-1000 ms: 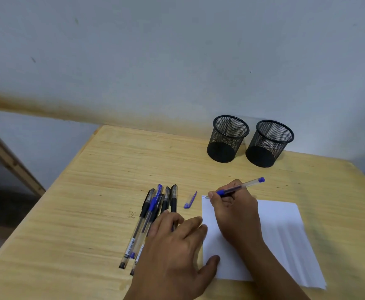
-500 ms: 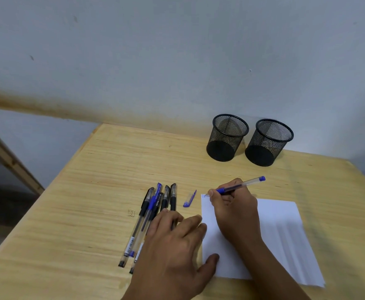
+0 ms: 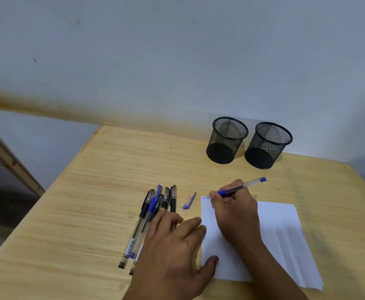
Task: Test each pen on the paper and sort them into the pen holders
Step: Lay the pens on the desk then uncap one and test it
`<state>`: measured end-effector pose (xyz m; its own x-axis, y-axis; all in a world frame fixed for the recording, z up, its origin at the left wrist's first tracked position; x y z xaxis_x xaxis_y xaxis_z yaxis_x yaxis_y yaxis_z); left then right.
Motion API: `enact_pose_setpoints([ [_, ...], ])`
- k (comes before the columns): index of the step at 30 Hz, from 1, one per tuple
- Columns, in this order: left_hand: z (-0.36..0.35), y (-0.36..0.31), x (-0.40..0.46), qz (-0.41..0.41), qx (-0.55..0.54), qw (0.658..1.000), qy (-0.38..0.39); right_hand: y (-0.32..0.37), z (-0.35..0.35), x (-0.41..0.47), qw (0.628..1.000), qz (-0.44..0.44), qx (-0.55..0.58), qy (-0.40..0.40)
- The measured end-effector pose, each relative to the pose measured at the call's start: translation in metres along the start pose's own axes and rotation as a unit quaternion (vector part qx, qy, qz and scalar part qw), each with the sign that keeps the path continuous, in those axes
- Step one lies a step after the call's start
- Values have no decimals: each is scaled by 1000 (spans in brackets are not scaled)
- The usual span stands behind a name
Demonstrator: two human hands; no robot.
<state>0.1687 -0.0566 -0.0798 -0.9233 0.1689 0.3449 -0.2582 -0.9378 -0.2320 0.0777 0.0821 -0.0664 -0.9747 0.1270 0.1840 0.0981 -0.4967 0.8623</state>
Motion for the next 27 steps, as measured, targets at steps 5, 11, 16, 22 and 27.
enact_pose_setpoints([
  [5, 0, 0, -1, -1, 1, 1000, -3, 2, -1, -1, 1000, 1, -5, 1],
  [11, 3, 0, 1, 3, 3, 1000, 0, 2, 0, 0, 1000, -12, 0, 1],
  [16, 2, 0, 0, 2, 12, 1000, 2, 3, -1, -3, 1000, -1, -13, 3],
  [22, 2, 0, 0, 2, 14, 1000, 0, 3, -1, -3, 1000, -13, -2, 7],
  [27, 3, -1, 0, 3, 23, 1000, -7, 1, 10, -1, 990, -91, 108, -24],
])
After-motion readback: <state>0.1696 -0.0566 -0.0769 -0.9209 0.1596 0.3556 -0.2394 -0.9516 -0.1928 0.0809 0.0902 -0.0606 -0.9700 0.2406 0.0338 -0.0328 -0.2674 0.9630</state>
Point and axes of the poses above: each hand's wrist, its own x-axis towards the middle knuckle, its own z-axis out of the back of the hand, y = z × x, the point moved 2 cm from there along x, towards the middle knuckle, and after that the axes turned 8 degrees about x, right-handed, at the moved point
